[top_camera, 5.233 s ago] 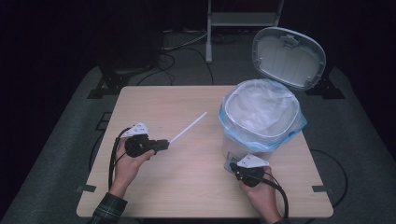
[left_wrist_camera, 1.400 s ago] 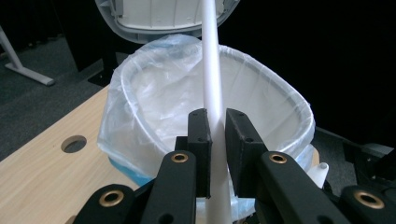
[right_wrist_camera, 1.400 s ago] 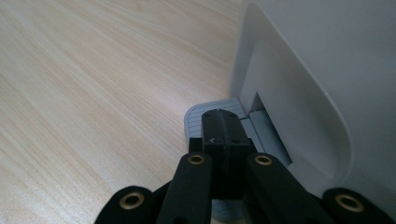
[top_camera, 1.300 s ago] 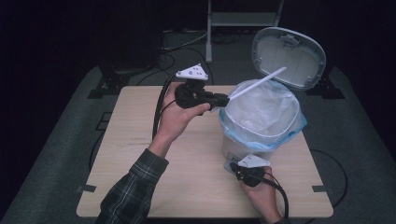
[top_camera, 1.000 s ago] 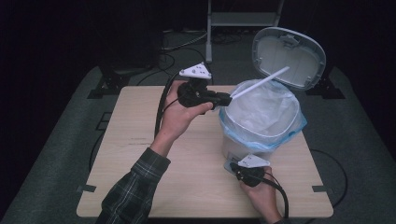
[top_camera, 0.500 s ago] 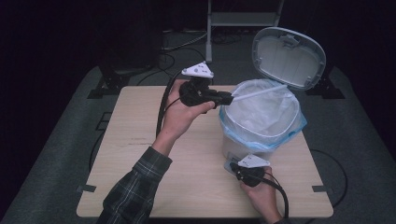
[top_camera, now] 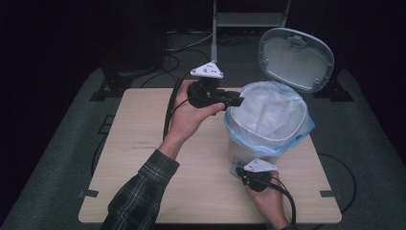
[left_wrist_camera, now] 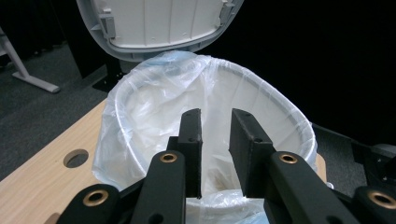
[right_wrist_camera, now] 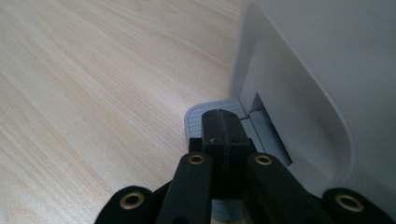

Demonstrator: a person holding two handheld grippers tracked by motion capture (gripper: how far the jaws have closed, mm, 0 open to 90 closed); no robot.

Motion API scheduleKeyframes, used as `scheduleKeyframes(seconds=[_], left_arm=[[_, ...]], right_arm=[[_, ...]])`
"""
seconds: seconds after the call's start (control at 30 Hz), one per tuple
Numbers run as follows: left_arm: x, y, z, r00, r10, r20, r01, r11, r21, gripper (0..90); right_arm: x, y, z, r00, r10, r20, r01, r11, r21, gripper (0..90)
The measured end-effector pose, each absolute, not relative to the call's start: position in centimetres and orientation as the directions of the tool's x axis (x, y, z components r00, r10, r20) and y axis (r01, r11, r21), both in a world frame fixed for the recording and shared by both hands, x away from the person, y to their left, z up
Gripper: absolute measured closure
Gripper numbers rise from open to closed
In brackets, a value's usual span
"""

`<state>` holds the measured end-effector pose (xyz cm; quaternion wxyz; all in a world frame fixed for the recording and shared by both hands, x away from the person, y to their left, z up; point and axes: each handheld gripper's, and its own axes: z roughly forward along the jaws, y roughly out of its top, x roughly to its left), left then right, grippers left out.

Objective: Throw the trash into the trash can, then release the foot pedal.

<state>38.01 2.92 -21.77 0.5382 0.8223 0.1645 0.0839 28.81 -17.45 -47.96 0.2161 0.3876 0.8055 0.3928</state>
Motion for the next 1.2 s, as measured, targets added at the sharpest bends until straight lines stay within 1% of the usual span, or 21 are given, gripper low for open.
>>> scheduleKeyframes(seconds=[0.17, 0.3, 0.43, 0.63, 0.97, 1.13, 1.2], left_arm=[[38.0, 2.9, -21.8, 0.931, 0.362, -0.036, 0.178, -0.367, 0.913, 73.0], [38.0, 3.1, -22.0, 0.929, 0.368, -0.034, 0.178, -0.367, 0.913, 68.6], [37.9, 3.6, -22.5, 0.922, 0.387, -0.028, 0.180, -0.363, 0.914, 61.4], [37.8, 5.4, -23.7, 0.906, 0.422, -0.036, 0.205, -0.362, 0.909, 52.1], [37.3, 8.1, -25.0, 0.888, 0.457, -0.037, 0.227, -0.368, 0.902, 42.0], [36.7, 9.9, -26.5, 0.872, 0.487, -0.042, 0.248, -0.366, 0.897, 35.4], [36.4, 10.7, -27.0, 0.869, 0.493, -0.044, 0.252, -0.364, 0.897, 34.2]], right_arm=[[28.8, -17.5, -48.0, -0.606, 0.794, -0.044, 0.454, 0.391, 0.800, 89.9], [28.8, -17.5, -48.0, -0.607, 0.794, -0.044, 0.454, 0.391, 0.801, 89.9], [28.8, -17.5, -48.0, -0.605, 0.795, -0.041, 0.456, 0.389, 0.801, 89.8], [28.8, -17.4, -47.9, -0.602, 0.797, -0.040, 0.463, 0.390, 0.796, 89.9], [28.7, -17.5, -48.0, -0.602, 0.798, -0.041, 0.458, 0.387, 0.801, 89.9], [28.7, -17.4, -47.9, -0.600, 0.799, -0.039, 0.461, 0.385, 0.800, 89.8], [28.7, -17.4, -47.8, -0.600, 0.799, -0.042, 0.462, 0.389, 0.797, 89.8]])
